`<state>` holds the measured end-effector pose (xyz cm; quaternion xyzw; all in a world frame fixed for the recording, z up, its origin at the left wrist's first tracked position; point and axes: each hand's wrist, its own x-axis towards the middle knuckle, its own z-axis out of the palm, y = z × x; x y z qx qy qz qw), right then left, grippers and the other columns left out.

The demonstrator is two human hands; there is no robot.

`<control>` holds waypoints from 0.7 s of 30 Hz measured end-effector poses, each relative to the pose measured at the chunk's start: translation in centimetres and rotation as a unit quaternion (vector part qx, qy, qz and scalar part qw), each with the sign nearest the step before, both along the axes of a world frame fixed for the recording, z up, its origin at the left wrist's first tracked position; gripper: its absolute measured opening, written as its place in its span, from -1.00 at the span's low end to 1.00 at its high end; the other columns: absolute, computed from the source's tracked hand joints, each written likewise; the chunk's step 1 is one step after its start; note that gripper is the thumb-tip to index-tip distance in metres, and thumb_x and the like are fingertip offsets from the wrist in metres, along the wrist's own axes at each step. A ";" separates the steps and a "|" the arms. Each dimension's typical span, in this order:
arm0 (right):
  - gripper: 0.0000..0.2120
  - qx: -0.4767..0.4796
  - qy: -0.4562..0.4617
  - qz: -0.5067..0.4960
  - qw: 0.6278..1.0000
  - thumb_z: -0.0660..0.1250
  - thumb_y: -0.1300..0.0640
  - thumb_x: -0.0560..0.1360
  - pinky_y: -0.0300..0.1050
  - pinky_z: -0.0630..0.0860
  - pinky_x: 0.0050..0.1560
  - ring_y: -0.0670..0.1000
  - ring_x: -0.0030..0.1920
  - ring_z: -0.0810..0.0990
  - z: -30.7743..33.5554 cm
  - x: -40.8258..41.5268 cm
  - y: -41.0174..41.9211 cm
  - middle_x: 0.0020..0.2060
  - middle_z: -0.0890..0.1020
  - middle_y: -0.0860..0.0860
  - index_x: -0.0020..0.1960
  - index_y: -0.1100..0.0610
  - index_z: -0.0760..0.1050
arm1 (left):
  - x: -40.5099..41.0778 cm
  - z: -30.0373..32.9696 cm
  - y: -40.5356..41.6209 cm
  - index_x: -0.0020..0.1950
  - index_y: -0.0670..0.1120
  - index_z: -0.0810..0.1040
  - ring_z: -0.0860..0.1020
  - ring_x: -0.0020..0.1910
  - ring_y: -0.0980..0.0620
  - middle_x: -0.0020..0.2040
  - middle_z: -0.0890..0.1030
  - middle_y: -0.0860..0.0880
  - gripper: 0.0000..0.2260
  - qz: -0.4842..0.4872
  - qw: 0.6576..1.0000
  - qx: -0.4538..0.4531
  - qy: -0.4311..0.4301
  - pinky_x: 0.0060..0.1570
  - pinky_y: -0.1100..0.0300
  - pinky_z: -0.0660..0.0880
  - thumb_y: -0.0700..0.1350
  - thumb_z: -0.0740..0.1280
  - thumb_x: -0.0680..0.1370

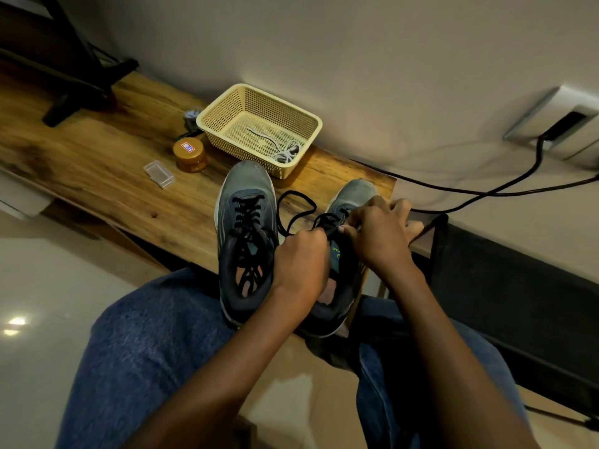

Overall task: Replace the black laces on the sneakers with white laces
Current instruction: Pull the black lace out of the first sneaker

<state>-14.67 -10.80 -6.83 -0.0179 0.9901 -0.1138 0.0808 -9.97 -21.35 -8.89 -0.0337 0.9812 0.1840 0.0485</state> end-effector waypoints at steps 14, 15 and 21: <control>-0.78 -0.002 -0.003 0.004 1.000 0.32 -0.07 0.52 0.17 0.21 0.16 0.17 0.31 0.18 0.0 -0.1 0.5 0.21 0.43 0.05 0.06 0.04 0.57 | 0.0 -0.1 0.1 0.06 -0.15 0.50 0.59 0.01 -0.14 0.00 0.60 -0.15 -0.89 0.001 1.000 -0.003 0.003 -0.15 0.08 0.47 -0.13 0.23 0.61; -0.78 0.002 -0.015 0.009 1.000 0.34 -0.08 0.51 0.18 0.22 0.17 0.17 0.31 0.19 -0.1 -0.1 0.4 0.18 0.46 0.04 0.04 0.04 0.57 | 0.0 -0.1 0.1 0.06 -0.15 0.49 0.59 0.01 -0.15 0.00 0.60 -0.15 -0.88 0.001 1.000 -0.001 0.003 -0.15 0.08 0.46 -0.13 0.23 0.61; -0.84 -0.025 -0.007 0.016 1.000 0.36 -0.05 0.50 0.10 0.20 0.08 0.13 0.26 0.22 0.1 0.1 0.2 -0.09 0.51 0.02 -0.09 0.05 0.53 | -0.1 -0.1 0.1 0.07 -0.15 0.50 0.59 0.02 -0.15 0.00 0.60 -0.15 -0.87 -0.002 1.000 0.001 0.006 -0.16 0.09 0.45 -0.14 0.21 0.62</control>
